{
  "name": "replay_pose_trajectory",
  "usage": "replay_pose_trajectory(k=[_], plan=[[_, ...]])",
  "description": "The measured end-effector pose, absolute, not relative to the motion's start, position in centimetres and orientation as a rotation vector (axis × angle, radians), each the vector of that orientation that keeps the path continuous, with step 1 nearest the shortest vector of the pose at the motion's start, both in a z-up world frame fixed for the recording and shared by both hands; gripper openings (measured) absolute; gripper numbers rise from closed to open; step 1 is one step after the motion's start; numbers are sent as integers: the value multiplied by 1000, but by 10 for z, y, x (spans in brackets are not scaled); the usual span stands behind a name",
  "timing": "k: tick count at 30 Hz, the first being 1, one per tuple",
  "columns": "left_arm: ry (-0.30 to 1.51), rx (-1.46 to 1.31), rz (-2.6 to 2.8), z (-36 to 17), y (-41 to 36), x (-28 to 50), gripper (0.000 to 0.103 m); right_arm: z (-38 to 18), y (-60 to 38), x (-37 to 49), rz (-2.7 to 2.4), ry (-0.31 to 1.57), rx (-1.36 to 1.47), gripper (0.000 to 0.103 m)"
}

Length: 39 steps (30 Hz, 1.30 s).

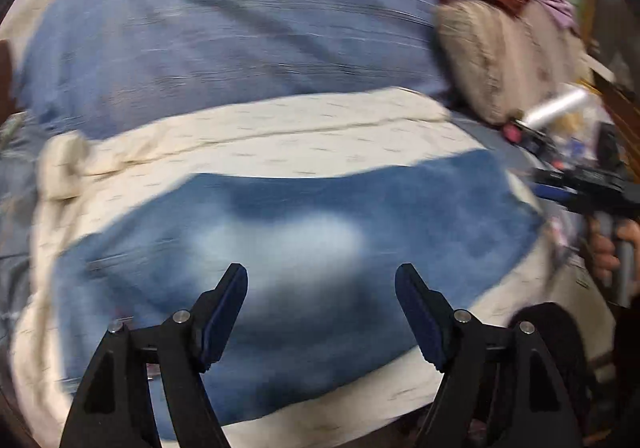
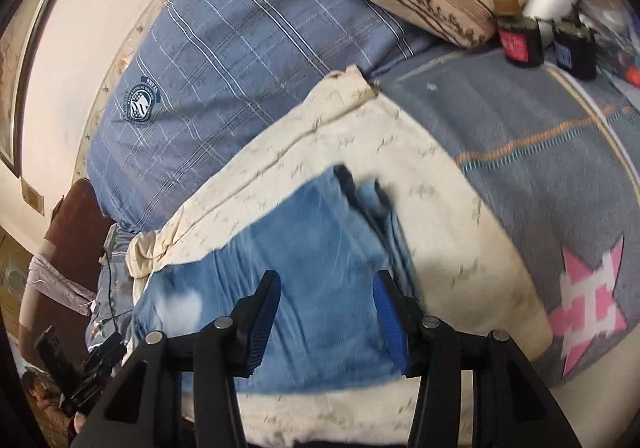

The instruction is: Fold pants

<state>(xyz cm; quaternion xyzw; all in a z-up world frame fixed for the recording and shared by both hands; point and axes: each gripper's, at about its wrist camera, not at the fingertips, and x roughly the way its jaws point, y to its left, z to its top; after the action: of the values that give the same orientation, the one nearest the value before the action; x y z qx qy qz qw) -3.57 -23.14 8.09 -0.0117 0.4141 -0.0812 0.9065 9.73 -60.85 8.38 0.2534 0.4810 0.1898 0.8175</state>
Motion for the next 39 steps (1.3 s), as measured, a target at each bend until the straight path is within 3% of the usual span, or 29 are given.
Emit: replay_pose_trajectory(k=[5,12,14,25,32,39], plan=[[926,-4,-261,54,-280,-11,77,49,-617,111,451,1085,683,51],[1018,-4,-304,23,-310,16,77,33,-617,101,465,1130,661,10],[1050,1,-299,12,-311,22,77,32,-618,98,478,1144,656,7],[1097,83,-330,-1,-311,12,77,30,-624,74,448,1189,567,0],[1025,52,-419,29,-323,25,77,57,-630,80,395,1175,476,6],[1048,23,-467,17,-348,44,77,92,-629,106,442,1028,561,7]])
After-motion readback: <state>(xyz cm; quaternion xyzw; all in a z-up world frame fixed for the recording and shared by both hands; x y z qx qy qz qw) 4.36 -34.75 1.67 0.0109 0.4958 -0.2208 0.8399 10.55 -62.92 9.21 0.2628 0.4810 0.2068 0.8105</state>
